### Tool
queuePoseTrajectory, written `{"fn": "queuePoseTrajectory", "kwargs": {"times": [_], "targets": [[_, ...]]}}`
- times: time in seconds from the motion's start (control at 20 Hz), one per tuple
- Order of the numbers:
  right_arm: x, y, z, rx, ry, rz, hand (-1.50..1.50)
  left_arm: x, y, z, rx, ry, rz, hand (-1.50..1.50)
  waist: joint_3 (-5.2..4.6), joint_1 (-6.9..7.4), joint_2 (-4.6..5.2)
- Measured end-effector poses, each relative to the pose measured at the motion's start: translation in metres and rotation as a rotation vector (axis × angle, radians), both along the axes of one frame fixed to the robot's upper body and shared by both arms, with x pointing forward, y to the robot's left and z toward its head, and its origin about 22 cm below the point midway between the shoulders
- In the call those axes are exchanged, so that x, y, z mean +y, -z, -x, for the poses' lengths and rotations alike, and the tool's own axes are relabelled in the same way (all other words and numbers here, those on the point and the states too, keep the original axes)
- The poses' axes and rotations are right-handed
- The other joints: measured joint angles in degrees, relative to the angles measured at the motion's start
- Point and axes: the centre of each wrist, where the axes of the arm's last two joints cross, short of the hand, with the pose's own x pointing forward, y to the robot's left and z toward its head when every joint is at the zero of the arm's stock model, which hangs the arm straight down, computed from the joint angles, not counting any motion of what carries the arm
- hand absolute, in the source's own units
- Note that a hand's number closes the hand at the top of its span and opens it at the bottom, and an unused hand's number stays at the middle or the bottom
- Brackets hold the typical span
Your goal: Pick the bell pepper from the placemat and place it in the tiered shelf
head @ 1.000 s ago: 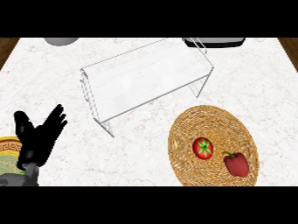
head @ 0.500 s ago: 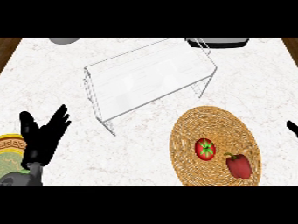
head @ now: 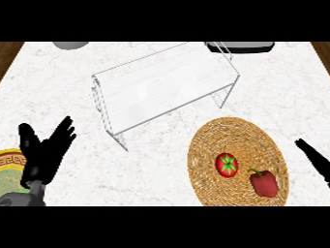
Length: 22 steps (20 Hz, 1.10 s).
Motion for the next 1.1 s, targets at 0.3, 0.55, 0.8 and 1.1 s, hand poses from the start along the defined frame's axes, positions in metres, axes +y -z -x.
{"fn": "queuePoseTrajectory", "kwargs": {"times": [0.3, 0.55, 0.8, 1.1], "targets": [[0.018, 0.011, 0.003, 0.000, 0.039, 0.050, -1.50, 0.000, -0.002, 0.003, 0.001, -0.005, -0.006, 0.00, 0.01, -0.07, -0.01], [0.028, 0.026, 0.003, 0.003, 0.053, 0.061, -1.50, -0.004, -0.003, 0.002, 0.004, -0.006, -0.004, 0.00, 0.01, -0.07, -0.01], [0.035, 0.041, -0.007, 0.007, 0.071, 0.088, -1.50, -0.004, -0.001, 0.001, -0.003, -0.004, -0.005, 0.00, 0.01, -0.05, 0.00], [0.028, 0.059, -0.015, 0.006, 0.107, 0.137, -1.50, 0.006, 0.005, 0.004, 0.002, 0.000, -0.005, 0.00, 0.01, -0.04, 0.02]]}}
